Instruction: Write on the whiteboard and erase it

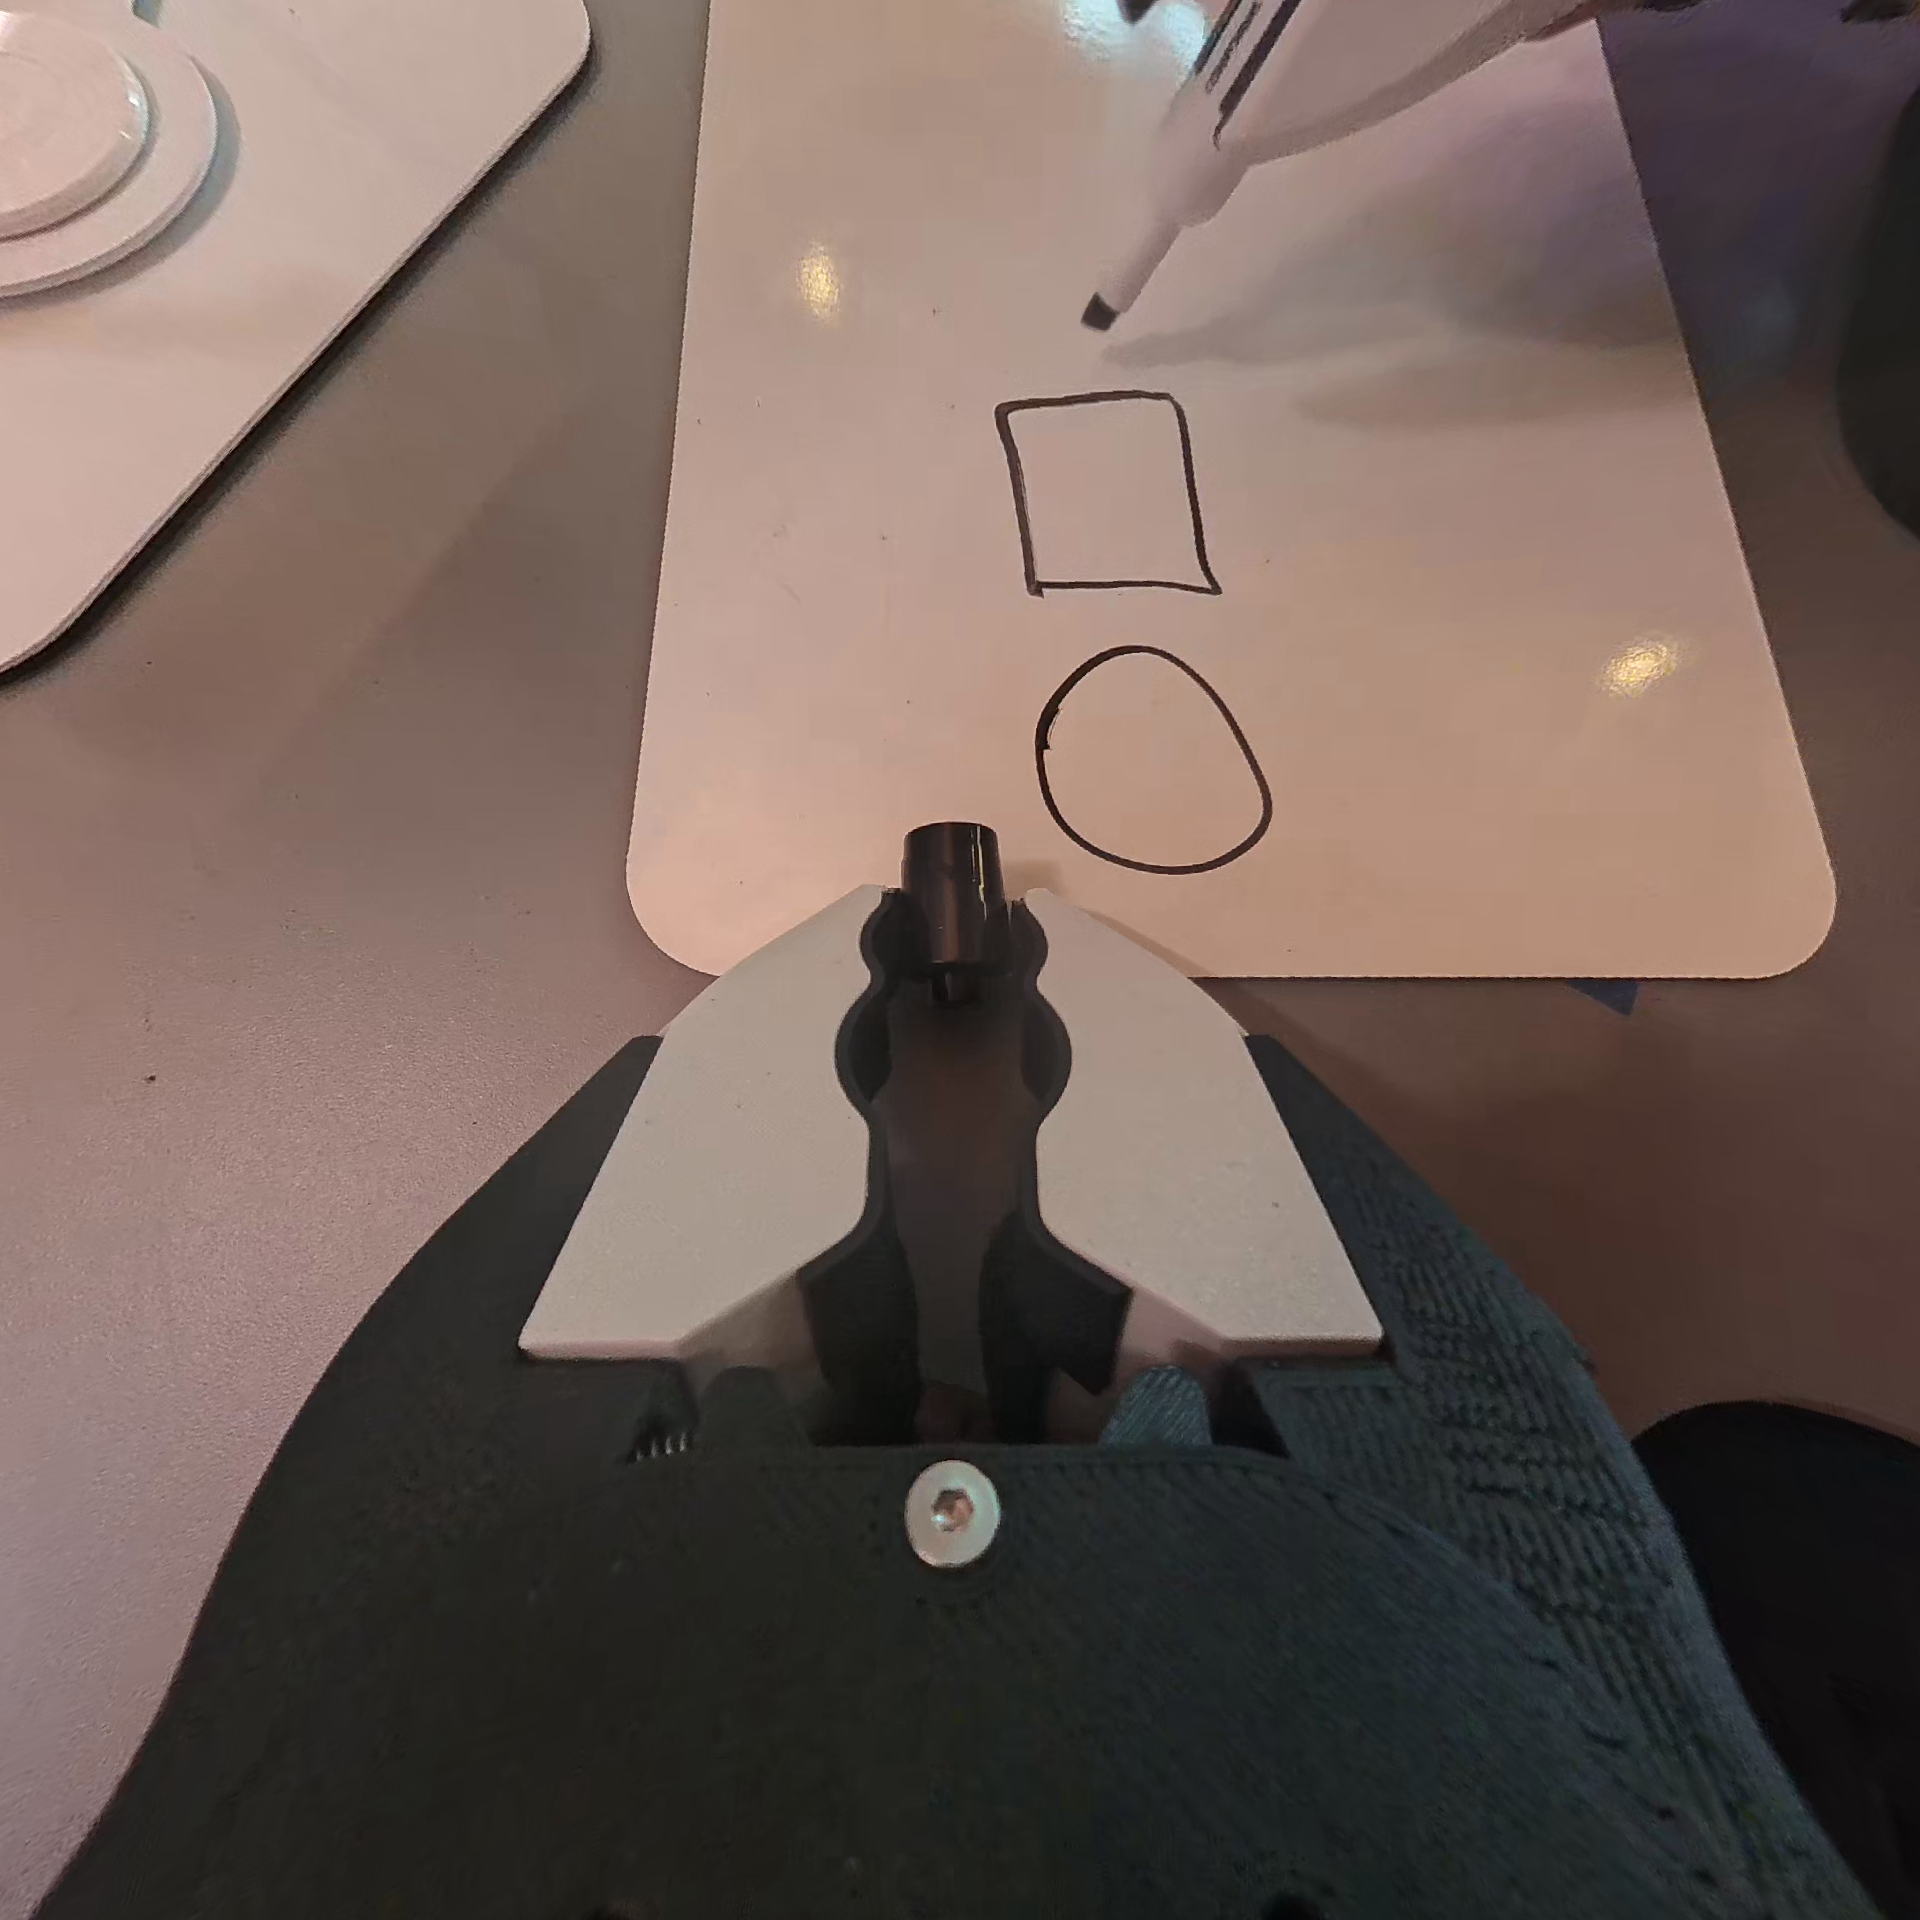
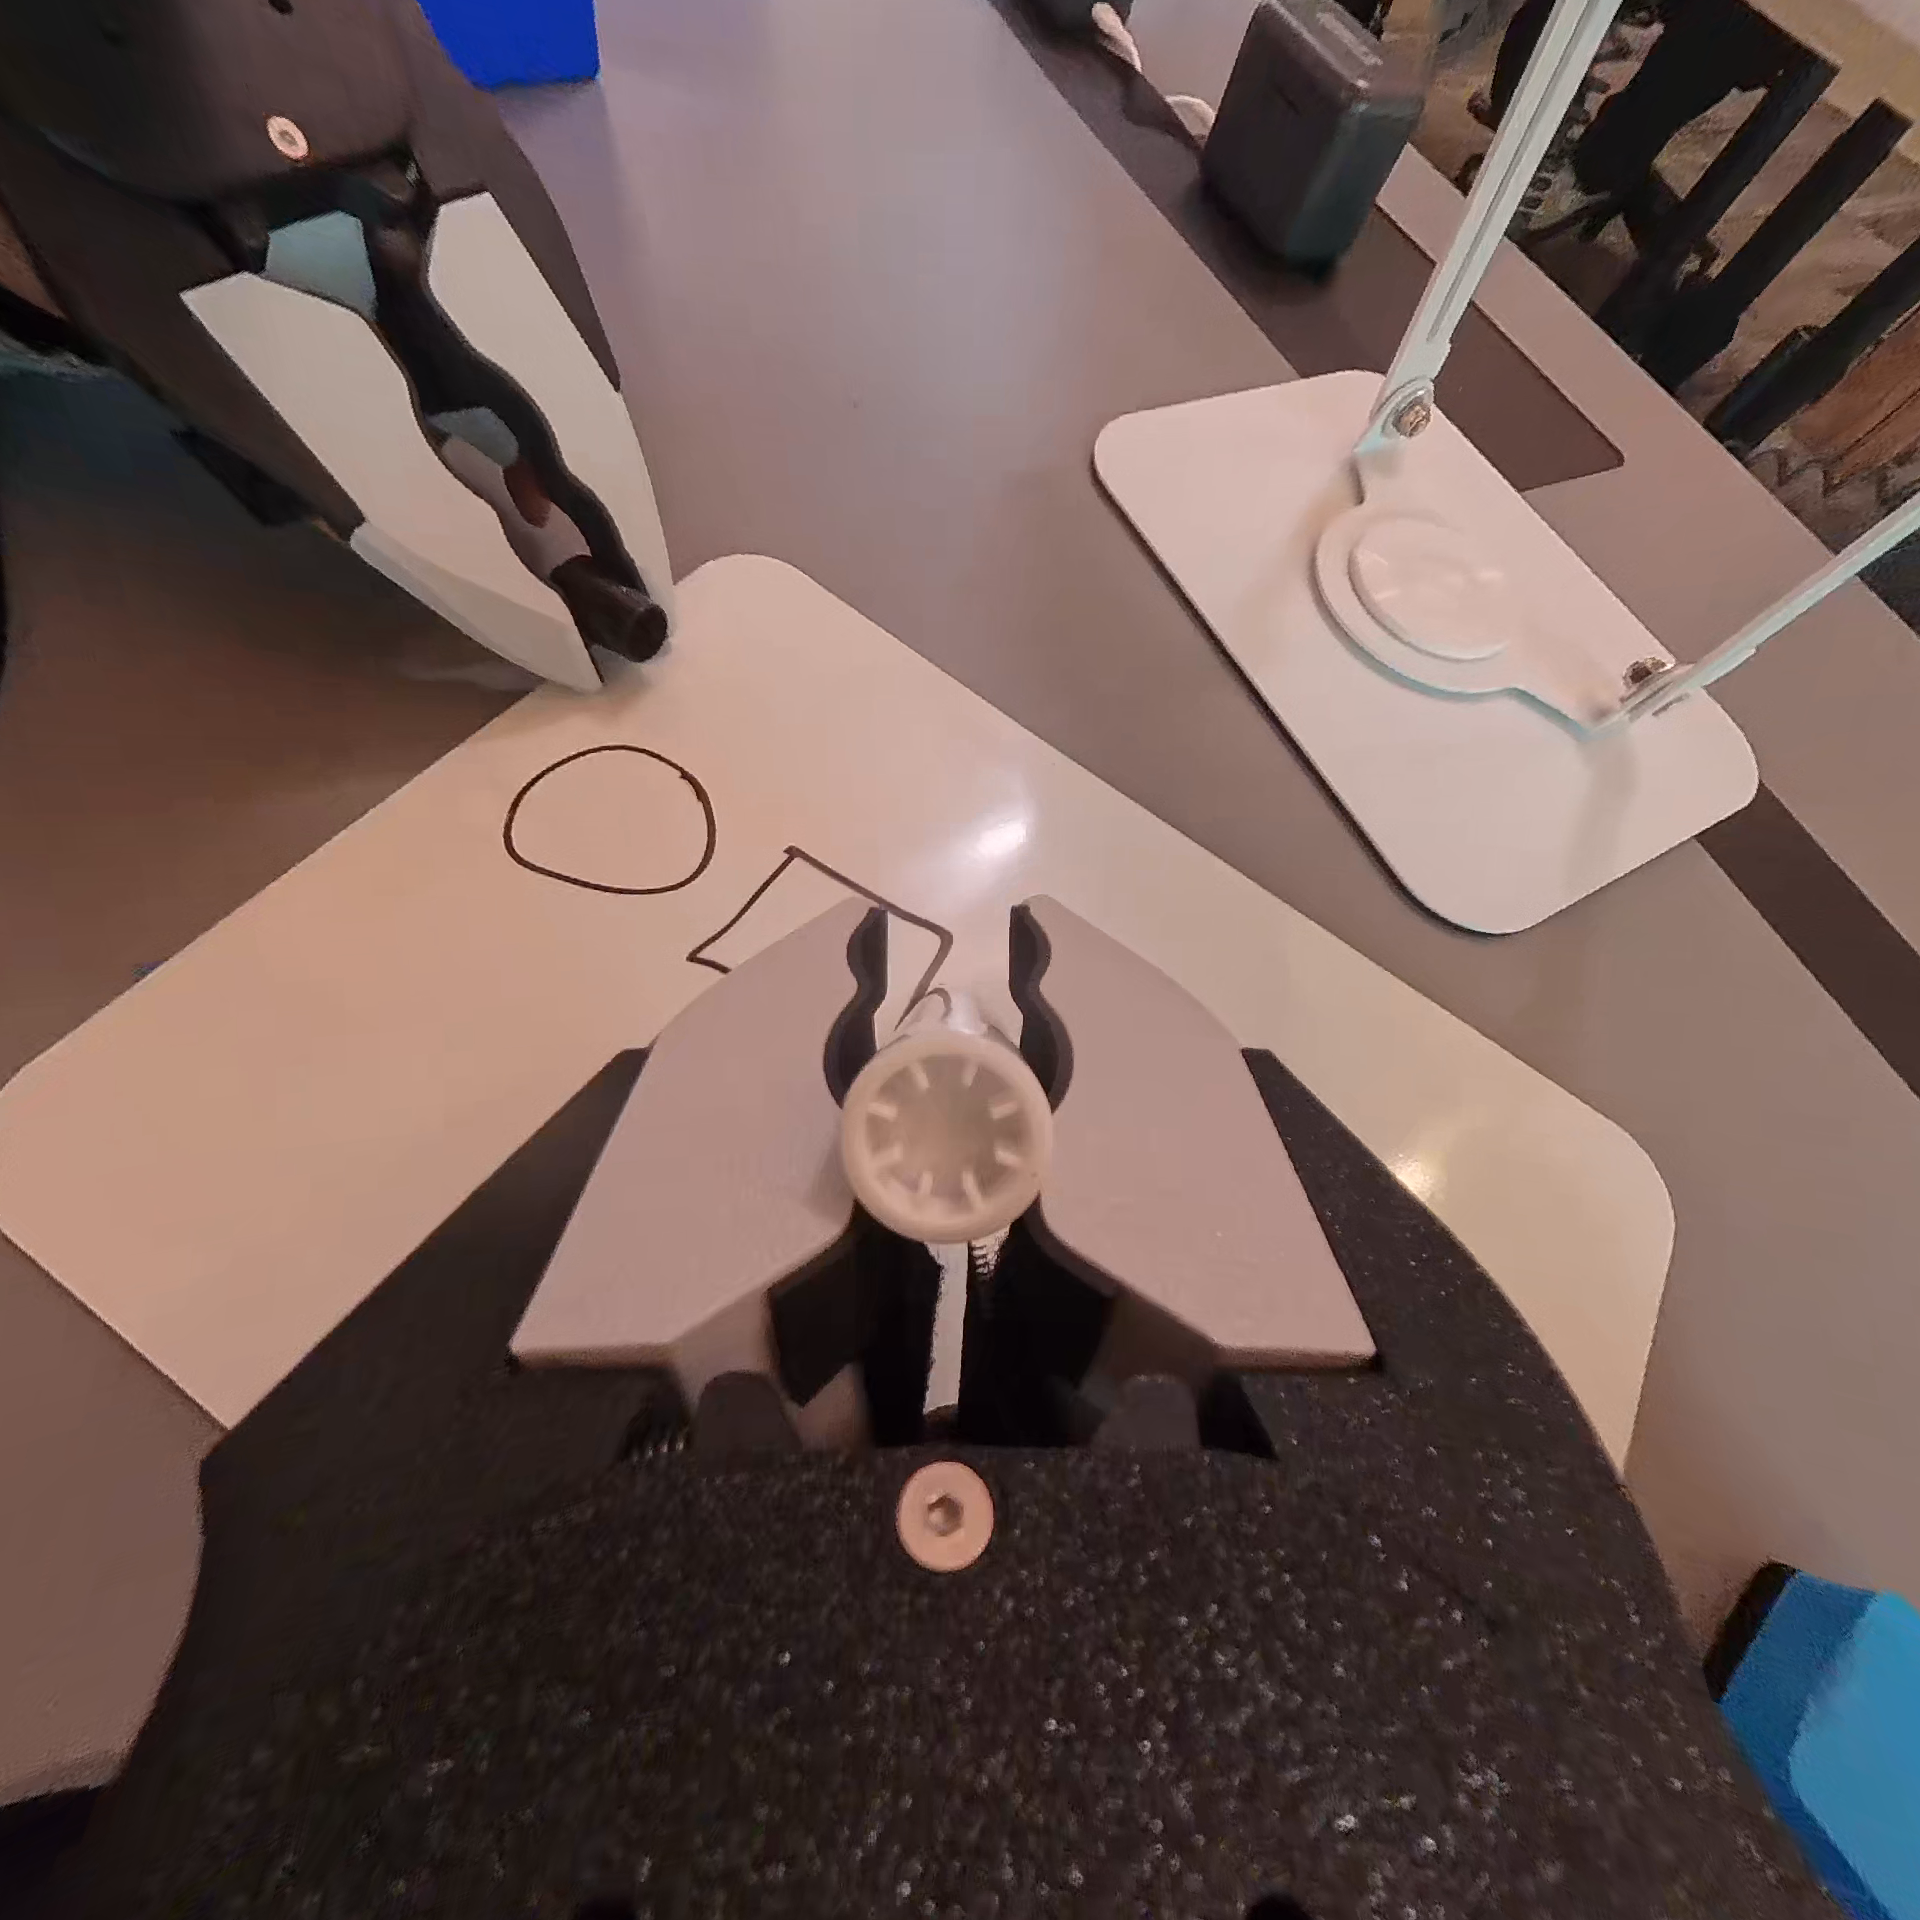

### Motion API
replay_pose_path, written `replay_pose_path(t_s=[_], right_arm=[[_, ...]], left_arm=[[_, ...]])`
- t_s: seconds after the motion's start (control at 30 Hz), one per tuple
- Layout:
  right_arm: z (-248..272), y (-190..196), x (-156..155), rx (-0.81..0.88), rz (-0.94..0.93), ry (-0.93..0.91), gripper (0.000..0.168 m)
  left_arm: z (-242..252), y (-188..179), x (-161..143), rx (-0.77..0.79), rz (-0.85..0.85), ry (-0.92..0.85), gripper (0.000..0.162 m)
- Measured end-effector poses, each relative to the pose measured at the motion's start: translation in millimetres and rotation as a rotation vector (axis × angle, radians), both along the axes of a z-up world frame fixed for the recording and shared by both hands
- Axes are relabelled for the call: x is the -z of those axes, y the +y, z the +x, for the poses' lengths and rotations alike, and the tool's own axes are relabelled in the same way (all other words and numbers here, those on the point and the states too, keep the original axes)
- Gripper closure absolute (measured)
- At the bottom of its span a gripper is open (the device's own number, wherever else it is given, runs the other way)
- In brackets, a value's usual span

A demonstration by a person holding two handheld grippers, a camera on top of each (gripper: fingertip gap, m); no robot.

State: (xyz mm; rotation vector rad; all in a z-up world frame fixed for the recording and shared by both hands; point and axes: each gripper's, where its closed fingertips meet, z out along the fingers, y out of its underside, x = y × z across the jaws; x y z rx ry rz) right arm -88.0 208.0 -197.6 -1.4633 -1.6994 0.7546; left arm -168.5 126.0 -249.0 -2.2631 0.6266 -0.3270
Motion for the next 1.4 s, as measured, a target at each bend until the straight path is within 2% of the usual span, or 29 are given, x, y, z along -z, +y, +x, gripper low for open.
replay_pose_path(t_s=[0.17, 0.43, 0.7, 0.9, 1.1, 1.23, 1.4], right_arm=[[4.9, 2.7, 8.9, 0.003, 0.005, -0.034, 0.145], [30.7, 51.5, 11.3, 0.129, 0.035, -0.068, 0.145], [13.2, 35.3, 11.9, 0.076, 0.037, -0.069, 0.145], [30.6, 51.5, 13.0, 0.131, 0.036, -0.091, 0.145], [38.0, 33.3, 13.4, 0.106, 0.027, -0.110, 0.145], [36.5, 46.7, -2.6, 0.144, 0.031, -0.041, 0.145], [31.3, 70.4, -4.3, 0.175, 0.043, -0.039, 0.145]], left_arm=[[0.0, 0.1, 0.0, 0.000, 0.000, -0.001, 0.141], [0.0, 0.1, -0.1, 0.001, 0.001, -0.001, 0.141], [-0.2, 0.0, -0.1, 0.001, 0.001, -0.003, 0.141], [-0.2, 0.0, -0.2, 0.002, 0.001, -0.002, 0.141], [0.1, 0.1, -0.3, 0.003, 0.002, -0.004, 0.141], [0.1, 0.0, -0.3, 0.004, 0.002, -0.004, 0.141], [0.2, -0.1, -0.2, 0.005, 0.003, 0.000, 0.141]])
